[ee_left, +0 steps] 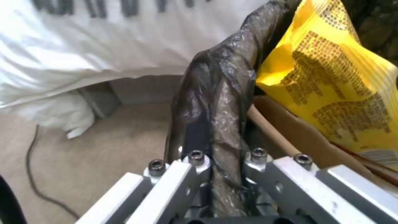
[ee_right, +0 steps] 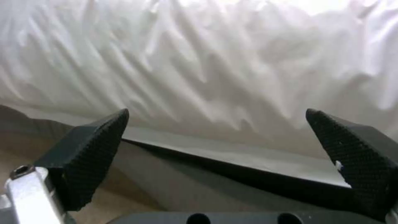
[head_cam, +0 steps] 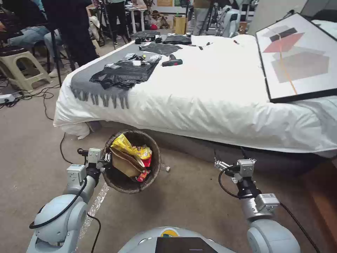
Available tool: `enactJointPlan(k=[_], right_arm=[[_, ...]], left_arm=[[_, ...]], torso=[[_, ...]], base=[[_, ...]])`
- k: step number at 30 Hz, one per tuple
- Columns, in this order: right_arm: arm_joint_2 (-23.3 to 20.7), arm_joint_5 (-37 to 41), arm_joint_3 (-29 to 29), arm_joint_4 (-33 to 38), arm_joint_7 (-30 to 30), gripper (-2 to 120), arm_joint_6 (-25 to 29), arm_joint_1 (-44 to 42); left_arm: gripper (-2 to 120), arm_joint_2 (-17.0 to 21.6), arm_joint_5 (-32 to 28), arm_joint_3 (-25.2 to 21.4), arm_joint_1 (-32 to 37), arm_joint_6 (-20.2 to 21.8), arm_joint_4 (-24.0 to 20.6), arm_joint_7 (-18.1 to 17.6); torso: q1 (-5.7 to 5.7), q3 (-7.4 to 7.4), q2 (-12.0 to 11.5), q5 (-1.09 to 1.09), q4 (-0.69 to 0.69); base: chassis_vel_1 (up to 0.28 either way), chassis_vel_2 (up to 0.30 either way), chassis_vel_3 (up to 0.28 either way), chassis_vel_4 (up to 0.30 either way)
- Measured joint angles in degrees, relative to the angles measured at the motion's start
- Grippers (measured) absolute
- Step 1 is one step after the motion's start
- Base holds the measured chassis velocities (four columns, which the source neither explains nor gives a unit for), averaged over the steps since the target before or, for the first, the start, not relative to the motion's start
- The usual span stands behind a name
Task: Pick up the trash bin, then pick up the garbage from the floor and place it into the trash bin.
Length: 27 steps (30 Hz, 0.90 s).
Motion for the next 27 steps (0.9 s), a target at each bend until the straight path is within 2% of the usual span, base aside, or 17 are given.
enactJointPlan(k=[27], right_arm=[[0.02,0.28,0.40,-0.44,0.14,100,-0.31,0.34]], left_arm=[[3,0.12,-0.19,-0.11,-0.33,-0.10,0.35,-0.05]], torso=[[0.00,0.00,0.00,0.00,0.00]], base=[[0.070,0.073,0.071,0.074]])
